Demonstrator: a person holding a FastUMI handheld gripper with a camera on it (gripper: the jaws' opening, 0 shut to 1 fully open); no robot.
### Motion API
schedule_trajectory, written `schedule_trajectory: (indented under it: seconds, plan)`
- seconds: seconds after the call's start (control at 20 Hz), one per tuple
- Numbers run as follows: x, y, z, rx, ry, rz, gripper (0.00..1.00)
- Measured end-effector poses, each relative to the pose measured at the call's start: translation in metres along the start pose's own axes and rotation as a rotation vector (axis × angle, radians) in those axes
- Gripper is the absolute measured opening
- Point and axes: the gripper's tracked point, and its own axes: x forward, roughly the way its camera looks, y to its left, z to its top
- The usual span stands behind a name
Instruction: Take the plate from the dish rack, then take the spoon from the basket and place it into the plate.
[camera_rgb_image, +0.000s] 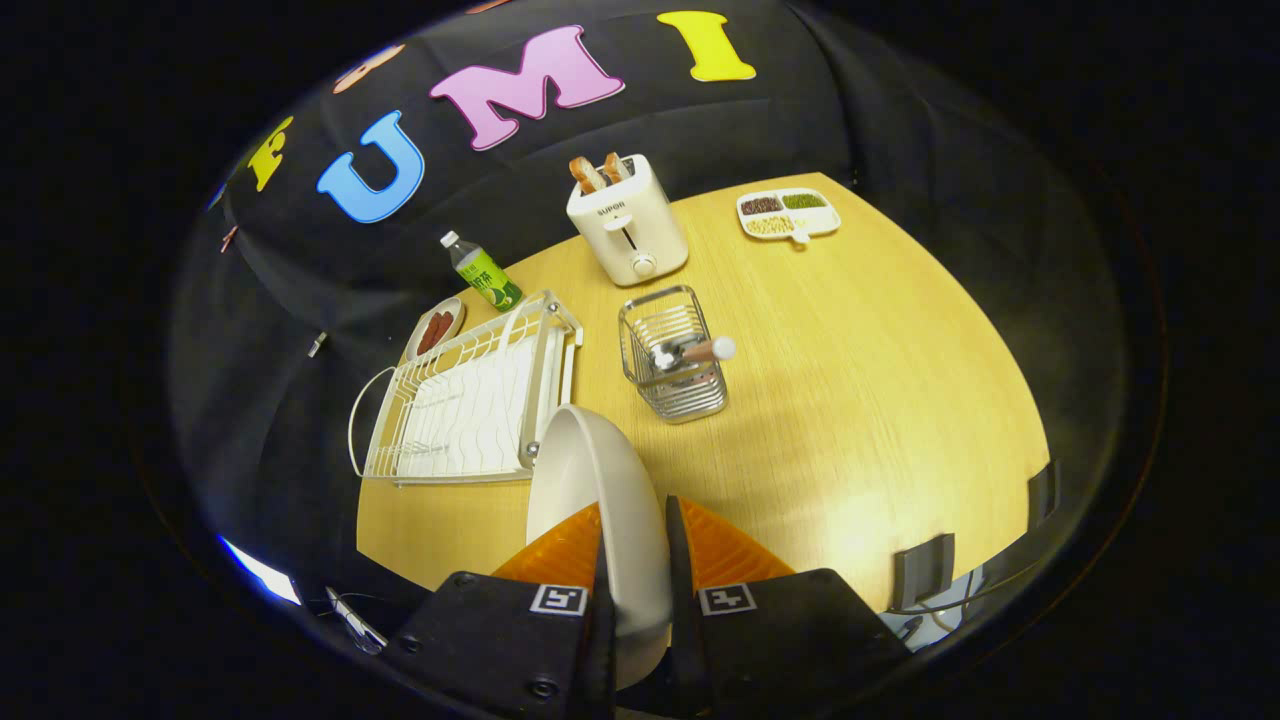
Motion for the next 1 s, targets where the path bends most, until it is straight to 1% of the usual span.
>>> schedule_trajectory:
  seconds: [0.15,0.3,0.4,0.6,0.75,0.85,0.9,0.95,1.0]
  plan:
    - [0.026,-0.007,-0.022,0.042,0.037,0.055,0.25]
    - [0.042,-0.014,-0.031,0.118,0.049,0.097,0.26]
    - [0.054,-0.022,-0.035,0.162,0.060,0.094,0.26]
    - [0.063,-0.028,-0.038,0.205,0.086,0.103,0.27]
    - [0.068,-0.035,-0.036,0.222,0.092,0.084,0.29]
    - [0.068,-0.048,-0.036,0.231,0.089,0.042,0.32]
    - [0.068,-0.052,-0.035,0.234,0.087,0.029,0.38]
    - [0.067,-0.055,-0.034,0.235,0.082,0.020,0.40]
    - [0.064,-0.058,-0.031,0.231,0.073,0.015,0.50]
